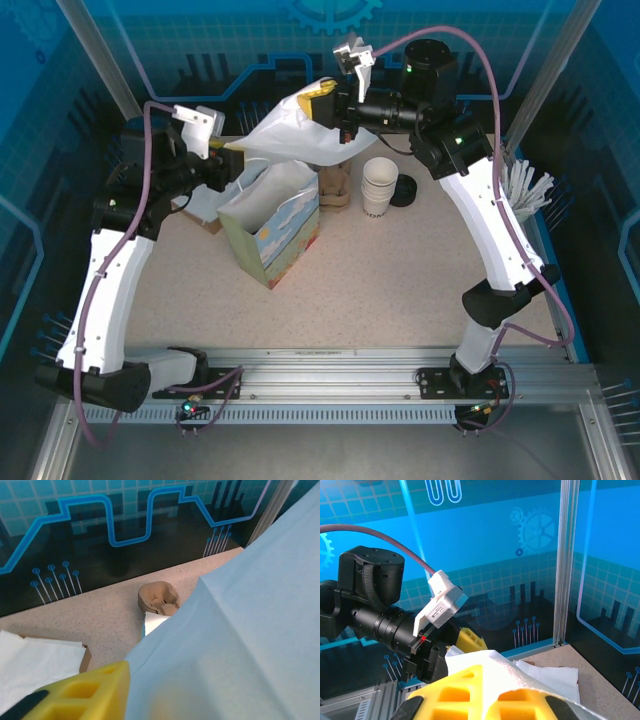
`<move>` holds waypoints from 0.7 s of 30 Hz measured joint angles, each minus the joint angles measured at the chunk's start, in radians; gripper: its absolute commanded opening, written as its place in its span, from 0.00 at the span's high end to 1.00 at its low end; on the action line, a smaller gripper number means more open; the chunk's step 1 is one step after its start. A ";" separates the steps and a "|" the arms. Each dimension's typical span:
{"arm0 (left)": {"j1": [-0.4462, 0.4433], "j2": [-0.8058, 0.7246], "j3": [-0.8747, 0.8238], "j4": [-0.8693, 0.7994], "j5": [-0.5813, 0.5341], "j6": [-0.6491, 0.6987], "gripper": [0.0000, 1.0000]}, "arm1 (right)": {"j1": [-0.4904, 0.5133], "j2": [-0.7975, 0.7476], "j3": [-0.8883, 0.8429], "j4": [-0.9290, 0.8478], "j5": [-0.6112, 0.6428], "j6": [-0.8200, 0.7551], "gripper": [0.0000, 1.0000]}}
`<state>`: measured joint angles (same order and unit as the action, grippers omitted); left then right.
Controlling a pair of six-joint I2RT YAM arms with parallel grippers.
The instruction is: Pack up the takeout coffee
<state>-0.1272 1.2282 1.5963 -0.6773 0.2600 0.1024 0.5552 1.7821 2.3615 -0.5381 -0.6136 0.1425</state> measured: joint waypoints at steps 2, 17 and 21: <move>0.000 -0.001 0.005 0.022 0.014 -0.016 0.84 | 0.000 0.000 -0.001 0.000 0.000 0.000 1.00; 0.000 -0.048 -0.021 0.413 -0.011 -0.193 0.97 | 0.054 -0.147 -0.253 -0.002 0.035 -0.027 0.35; 0.000 -0.077 -0.075 0.546 -0.010 -0.229 0.97 | 0.073 -0.329 -0.426 0.006 0.081 -0.058 0.30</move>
<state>-0.1272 1.1507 1.5211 -0.1310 0.2504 -0.1261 0.6281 1.4528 1.9350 -0.5320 -0.5323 0.0849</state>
